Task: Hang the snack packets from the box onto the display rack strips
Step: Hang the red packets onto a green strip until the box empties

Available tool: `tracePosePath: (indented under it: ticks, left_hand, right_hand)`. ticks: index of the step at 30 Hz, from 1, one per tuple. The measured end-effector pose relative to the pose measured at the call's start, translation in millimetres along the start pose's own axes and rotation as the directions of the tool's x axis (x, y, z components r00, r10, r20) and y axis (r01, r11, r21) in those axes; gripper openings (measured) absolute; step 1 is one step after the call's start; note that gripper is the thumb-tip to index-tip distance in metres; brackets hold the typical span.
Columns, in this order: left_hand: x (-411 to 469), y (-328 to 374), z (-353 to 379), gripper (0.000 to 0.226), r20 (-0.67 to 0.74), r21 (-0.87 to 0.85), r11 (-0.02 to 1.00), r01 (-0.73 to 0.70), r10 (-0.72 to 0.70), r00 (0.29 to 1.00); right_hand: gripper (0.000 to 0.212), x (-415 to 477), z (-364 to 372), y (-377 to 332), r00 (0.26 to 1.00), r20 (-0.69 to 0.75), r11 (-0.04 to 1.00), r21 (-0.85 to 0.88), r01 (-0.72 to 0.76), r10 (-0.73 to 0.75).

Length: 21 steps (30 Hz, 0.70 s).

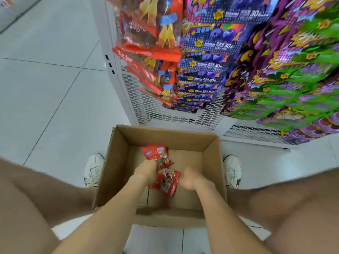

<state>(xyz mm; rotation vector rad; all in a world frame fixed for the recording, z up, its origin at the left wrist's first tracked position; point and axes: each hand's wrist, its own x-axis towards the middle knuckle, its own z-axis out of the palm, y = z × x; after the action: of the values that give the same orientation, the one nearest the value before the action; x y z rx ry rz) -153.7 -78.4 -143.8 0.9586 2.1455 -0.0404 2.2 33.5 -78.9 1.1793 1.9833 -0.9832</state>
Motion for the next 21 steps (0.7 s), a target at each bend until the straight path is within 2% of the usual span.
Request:
tracePosePath:
  ticks: [3, 5, 6, 8, 10, 12, 14, 16, 18, 19, 20, 21]
  left_hand:
    - [38, -7, 58, 0.078, 0.124, 0.018, 0.999, -0.047, 0.044, 0.991]
    - [39, 1, 73, 0.087, 0.157, 0.072, 0.993, -0.091, 0.079, 0.984]
    - [38, 5, 79, 0.091, 0.111, 0.106, 0.990, -0.096, 0.084, 0.990]
    - [39, 10, 81, 0.090, 0.033, 0.236, 0.966, -0.102, 0.097, 0.995]
    - [44, 11, 78, 0.079, 0.002, 0.328, 0.937, -0.119, 0.125, 0.992]
    - [45, 11, 70, 0.065, -0.008, 0.325, 0.936, -0.137, 0.148, 0.989]
    - [43, 9, 66, 0.053, -0.019, 0.316, 0.936, -0.157, 0.172, 0.985]
    - [42, 6, 64, 0.041, -0.067, 0.217, 0.962, -0.165, 0.183, 0.981]
    - [41, 5, 57, 0.023, -0.081, -0.019, 0.978, -0.209, 0.207, 0.975]
    - [36, 5, 51, 0.010, -0.058, -0.209, 0.952, -0.223, 0.215, 0.975]
    - [32, 5, 43, 0.010, -0.007, -0.408, 0.892, -0.192, 0.208, 0.978]
    - [26, 5, 33, 0.011, 0.035, -0.595, 0.791, -0.143, 0.203, 0.979]
  right_hand:
    - [0.025, 29, 14, 9, 0.997, -0.059, 0.994, 0.099, -0.053, 0.059]
    - [0.021, 38, 16, 14, 0.991, -0.095, 0.986, 0.147, -0.076, 0.090]
    - [0.019, 41, 17, 15, 0.989, -0.099, 0.981, 0.168, -0.092, 0.110]
    - [0.017, 50, 21, 21, 0.984, -0.105, 0.969, 0.216, -0.121, 0.146]
    - [0.019, 58, 26, 27, 0.980, -0.107, 0.955, 0.267, -0.132, 0.165]
    - [0.013, 57, 26, 29, 0.981, -0.103, 0.949, 0.286, -0.132, 0.167]
    - [0.018, 56, 26, 32, 0.981, -0.082, 0.943, 0.299, -0.144, 0.175]
    - [0.012, 54, 24, 34, 0.979, -0.073, 0.943, 0.289, -0.164, 0.192]
    - [0.013, 55, 21, 35, 0.973, -0.085, 0.939, 0.291, -0.183, 0.216]
    - [0.020, 54, 17, 33, 0.971, -0.081, 0.936, 0.296, -0.191, 0.223]
    - [0.026, 53, 13, 31, 0.972, -0.084, 0.933, 0.311, -0.184, 0.220]
    - [0.030, 51, 10, 30, 0.973, -0.053, 0.897, 0.401, -0.186, 0.225]
